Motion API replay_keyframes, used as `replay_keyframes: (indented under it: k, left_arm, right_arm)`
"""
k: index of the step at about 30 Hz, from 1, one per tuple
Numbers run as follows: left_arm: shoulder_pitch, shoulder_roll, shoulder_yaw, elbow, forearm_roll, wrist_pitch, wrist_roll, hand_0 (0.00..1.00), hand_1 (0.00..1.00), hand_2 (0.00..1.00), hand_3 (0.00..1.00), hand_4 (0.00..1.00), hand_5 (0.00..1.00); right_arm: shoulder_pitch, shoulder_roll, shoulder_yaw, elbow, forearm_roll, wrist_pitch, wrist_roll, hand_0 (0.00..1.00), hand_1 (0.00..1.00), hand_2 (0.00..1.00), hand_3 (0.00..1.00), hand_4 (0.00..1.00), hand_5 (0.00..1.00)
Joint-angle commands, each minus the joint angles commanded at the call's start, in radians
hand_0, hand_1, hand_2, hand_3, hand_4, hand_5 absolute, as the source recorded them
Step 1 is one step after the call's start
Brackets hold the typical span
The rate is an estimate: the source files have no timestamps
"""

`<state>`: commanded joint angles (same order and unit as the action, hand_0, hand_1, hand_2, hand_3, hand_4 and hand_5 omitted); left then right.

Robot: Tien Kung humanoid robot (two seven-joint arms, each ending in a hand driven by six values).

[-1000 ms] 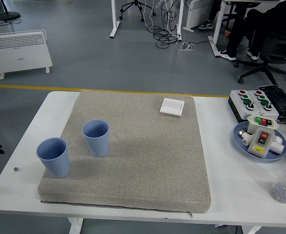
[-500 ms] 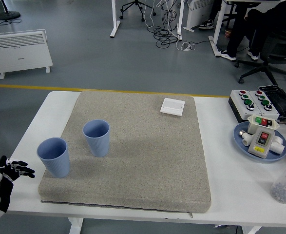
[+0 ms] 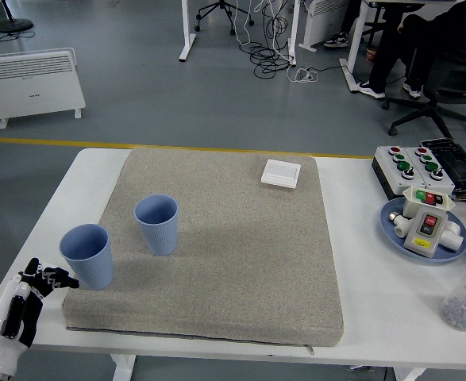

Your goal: Push cup pick cup insert cup

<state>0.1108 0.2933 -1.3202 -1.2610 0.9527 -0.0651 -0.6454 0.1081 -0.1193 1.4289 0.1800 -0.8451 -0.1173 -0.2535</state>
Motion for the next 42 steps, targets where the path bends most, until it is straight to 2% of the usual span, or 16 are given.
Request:
replay_keyframes:
  k: [12, 16, 20, 27, 35, 42]
  left_arm:
    - [-0.027, 0.001, 0.045, 0.033, -0.012, -0.006, 0.000, 0.466, 0.455, 0.427, 0.401, 0.623, 0.998]
    - [-0.066, 0.014, 0.094, 0.072, -0.004, -0.012, 0.000, 0.465, 0.456, 0.430, 0.404, 0.624, 0.998]
    - [-0.082, 0.017, 0.109, 0.091, -0.003, -0.015, 0.000, 0.465, 0.456, 0.430, 0.404, 0.624, 0.998]
    - [-0.117, 0.033, 0.158, 0.157, -0.030, -0.022, 0.000, 0.465, 0.457, 0.432, 0.410, 0.623, 0.998]
    - [-0.142, 0.049, 0.171, 0.205, -0.021, -0.022, 0.000, 0.466, 0.457, 0.432, 0.413, 0.626, 0.998]
    - [-0.156, 0.053, 0.175, 0.216, -0.019, -0.023, 0.000, 0.466, 0.458, 0.432, 0.414, 0.627, 0.998]
  right_arm:
    - [0.000, 0.000, 0.000, 0.000, 0.002, -0.001, 0.000, 0.750, 0.610, 0.586, 0.582, 0.104, 0.572]
    - [-0.001, 0.001, 0.002, 0.000, -0.001, 0.000, 0.000, 0.750, 0.610, 0.586, 0.582, 0.104, 0.577]
    - [-0.001, 0.002, 0.001, 0.000, 0.003, -0.001, 0.000, 0.750, 0.610, 0.586, 0.582, 0.104, 0.577]
    - [-0.006, 0.003, 0.000, 0.000, 0.009, -0.002, 0.001, 0.750, 0.611, 0.585, 0.583, 0.104, 0.577]
    - [-0.013, 0.004, -0.002, 0.000, 0.009, -0.002, 0.000, 0.750, 0.611, 0.587, 0.582, 0.104, 0.577]
    - [-0.018, 0.004, -0.002, 0.000, 0.006, -0.002, -0.001, 0.750, 0.610, 0.586, 0.582, 0.104, 0.576]
